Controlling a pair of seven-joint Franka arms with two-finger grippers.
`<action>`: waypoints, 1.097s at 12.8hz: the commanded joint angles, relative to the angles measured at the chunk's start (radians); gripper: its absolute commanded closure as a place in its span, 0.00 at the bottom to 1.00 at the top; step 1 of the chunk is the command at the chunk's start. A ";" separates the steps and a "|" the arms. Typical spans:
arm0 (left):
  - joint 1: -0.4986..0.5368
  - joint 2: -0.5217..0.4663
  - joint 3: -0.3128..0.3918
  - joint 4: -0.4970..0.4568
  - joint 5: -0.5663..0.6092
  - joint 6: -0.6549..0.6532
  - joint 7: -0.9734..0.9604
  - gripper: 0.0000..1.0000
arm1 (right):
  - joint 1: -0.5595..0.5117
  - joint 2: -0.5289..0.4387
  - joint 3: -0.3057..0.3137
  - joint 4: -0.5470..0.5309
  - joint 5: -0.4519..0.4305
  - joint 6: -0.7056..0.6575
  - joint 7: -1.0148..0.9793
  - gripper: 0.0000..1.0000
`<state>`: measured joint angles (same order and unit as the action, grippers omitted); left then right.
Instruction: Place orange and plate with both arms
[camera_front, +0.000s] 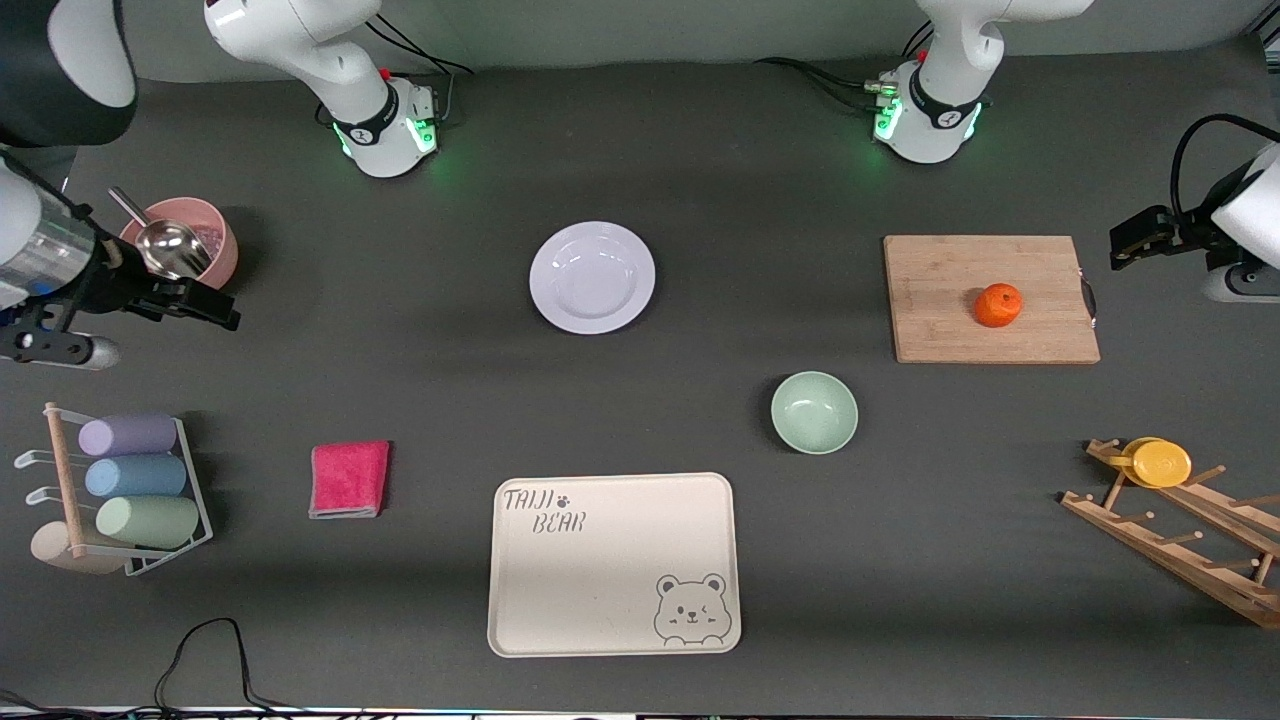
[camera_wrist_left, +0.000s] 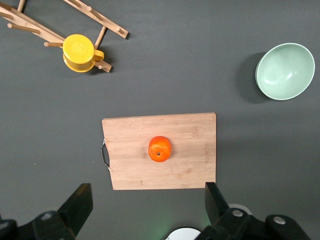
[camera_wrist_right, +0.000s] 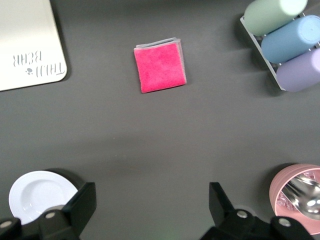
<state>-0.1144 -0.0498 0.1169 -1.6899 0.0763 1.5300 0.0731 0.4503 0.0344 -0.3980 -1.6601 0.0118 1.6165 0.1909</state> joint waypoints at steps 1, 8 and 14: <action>-0.011 0.030 0.009 0.056 -0.010 -0.059 -0.021 0.00 | 0.016 -0.023 -0.002 -0.010 -0.033 -0.004 -0.013 0.00; -0.011 0.097 0.009 0.145 -0.009 -0.077 -0.007 0.00 | 0.048 -0.024 0.001 -0.012 -0.013 -0.003 -0.011 0.00; -0.008 0.087 0.012 0.133 -0.018 -0.071 -0.007 0.00 | 0.048 -0.039 -0.071 -0.023 0.037 -0.061 -0.140 0.00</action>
<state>-0.1171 0.0363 0.1181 -1.5748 0.0748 1.4777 0.0709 0.4892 0.0204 -0.4501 -1.6624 0.0204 1.5650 0.0765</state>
